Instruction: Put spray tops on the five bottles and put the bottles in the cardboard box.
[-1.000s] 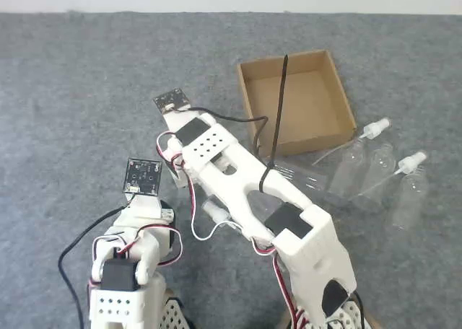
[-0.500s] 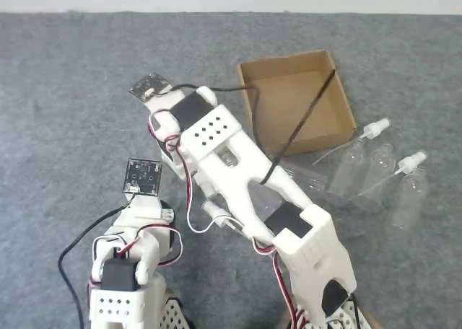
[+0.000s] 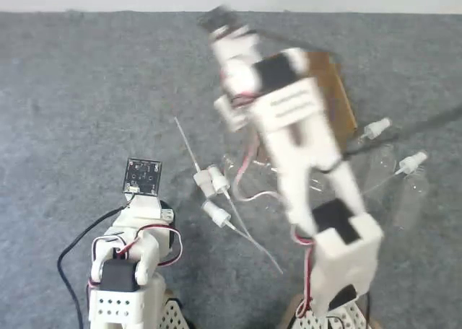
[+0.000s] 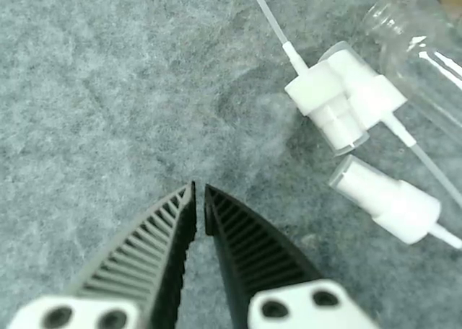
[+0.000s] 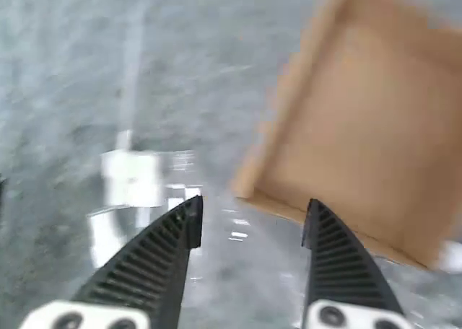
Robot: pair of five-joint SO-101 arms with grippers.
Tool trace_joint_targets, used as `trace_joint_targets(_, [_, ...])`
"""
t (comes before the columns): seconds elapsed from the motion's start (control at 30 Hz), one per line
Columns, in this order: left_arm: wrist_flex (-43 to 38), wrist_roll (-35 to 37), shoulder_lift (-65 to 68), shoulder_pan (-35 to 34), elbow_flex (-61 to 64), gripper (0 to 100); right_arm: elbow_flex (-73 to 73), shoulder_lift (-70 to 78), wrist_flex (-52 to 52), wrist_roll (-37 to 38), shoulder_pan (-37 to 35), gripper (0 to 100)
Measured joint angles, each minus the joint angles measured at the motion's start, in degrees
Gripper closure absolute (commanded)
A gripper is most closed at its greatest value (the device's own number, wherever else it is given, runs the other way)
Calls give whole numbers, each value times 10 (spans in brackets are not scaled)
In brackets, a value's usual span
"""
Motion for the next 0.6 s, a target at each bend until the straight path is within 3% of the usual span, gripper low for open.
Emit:
trace_joint_targets(0.27, [0,0,0,0,0,988,63,-91,0,83,240,803])
trace_joint_targets(0.6, [0,0,0,0,0,988,109,-21,-35,131,478,803])
